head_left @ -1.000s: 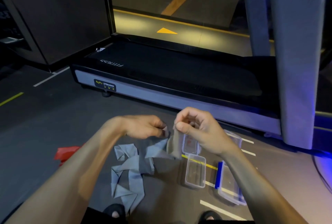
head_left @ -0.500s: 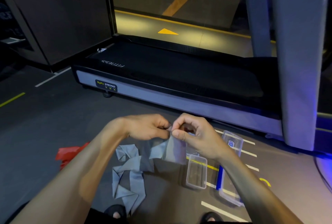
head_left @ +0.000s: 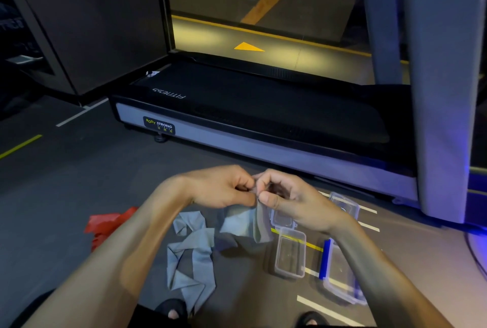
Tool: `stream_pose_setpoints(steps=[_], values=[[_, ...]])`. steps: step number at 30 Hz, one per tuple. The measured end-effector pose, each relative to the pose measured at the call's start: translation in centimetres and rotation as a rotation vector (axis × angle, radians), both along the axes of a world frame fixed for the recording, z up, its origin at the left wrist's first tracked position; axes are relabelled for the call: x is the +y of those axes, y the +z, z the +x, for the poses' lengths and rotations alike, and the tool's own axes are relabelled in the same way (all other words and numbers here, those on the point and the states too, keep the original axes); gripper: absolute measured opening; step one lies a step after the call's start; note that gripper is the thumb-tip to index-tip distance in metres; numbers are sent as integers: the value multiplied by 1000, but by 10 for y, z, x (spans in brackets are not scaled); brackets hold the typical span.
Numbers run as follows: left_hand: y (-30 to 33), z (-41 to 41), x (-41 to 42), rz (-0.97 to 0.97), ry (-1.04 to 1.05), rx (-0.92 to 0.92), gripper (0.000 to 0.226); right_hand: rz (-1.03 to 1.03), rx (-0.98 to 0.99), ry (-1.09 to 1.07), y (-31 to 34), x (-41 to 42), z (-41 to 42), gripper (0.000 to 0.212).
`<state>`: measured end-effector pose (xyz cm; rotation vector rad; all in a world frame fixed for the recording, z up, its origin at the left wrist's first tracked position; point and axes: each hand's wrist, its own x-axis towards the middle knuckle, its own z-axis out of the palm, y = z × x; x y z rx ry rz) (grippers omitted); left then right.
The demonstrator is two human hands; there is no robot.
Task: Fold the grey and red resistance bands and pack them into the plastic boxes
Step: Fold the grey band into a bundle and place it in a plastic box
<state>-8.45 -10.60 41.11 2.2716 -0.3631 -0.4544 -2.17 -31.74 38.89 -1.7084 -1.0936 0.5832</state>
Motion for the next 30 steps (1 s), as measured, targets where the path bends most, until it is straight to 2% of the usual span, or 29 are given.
stream_pose_setpoints(steps=[6, 12, 14, 16, 20, 25, 30], values=[[-6, 0, 2, 33, 27, -109, 29, -111, -98, -12, 9, -4, 4, 4], [-10, 0, 7, -224, 41, 16, 28, -103, -246, -72, 32, -6, 6, 6], [-13, 0, 10, -269, 53, 53, 18, -91, -286, -92, 41, -9, 9, 10], [-18, 1, 12, -253, 69, 80, 15, -82, -300, -121, 46, -13, 15, 14], [-25, 2, 18, -259, 134, 95, 32, -77, -330, -170, 47, -22, 25, 16], [-19, 5, 21, -286, 167, 71, 11, -69, -350, -211, 41, -29, 32, 11], [-14, 6, 20, -266, 182, 23, 11, -50, -368, -235, 39, -34, 33, 10]])
